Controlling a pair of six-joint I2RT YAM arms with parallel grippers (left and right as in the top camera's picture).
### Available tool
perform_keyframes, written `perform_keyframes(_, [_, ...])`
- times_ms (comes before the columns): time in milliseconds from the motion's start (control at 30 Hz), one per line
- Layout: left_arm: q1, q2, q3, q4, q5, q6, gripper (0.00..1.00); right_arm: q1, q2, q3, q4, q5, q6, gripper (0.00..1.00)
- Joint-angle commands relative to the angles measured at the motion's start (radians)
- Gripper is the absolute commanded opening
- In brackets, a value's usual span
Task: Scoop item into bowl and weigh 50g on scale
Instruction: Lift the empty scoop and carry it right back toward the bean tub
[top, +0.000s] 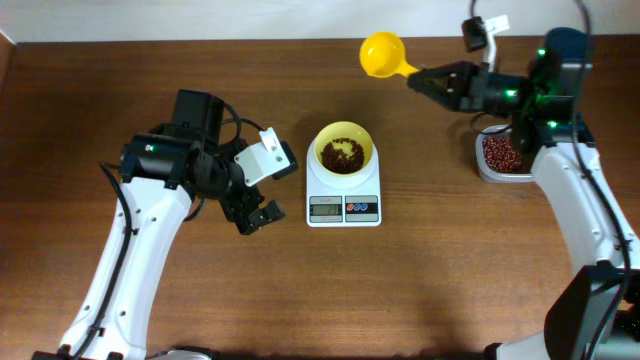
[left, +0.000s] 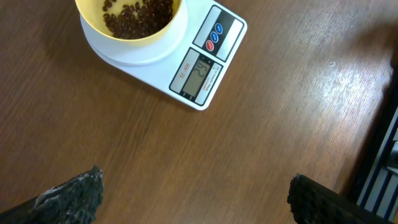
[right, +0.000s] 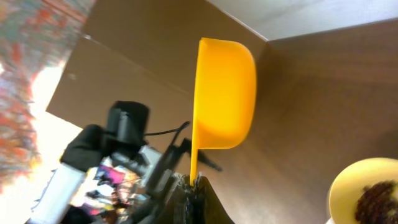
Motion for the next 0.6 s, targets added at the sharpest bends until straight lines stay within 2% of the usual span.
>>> perform_keyframes(0, [0.005,0.002,-0.006,-0.001,0.011,0.016,0.99,-0.045,-0.019,0.006,0.015,-0.145,0.178,0.04])
perform_keyframes(567, [0.005,0.002,-0.006,-0.001,0.011,0.016,0.99,-0.056,-0.019,0.006,0.014,-0.145,0.198,0.04])
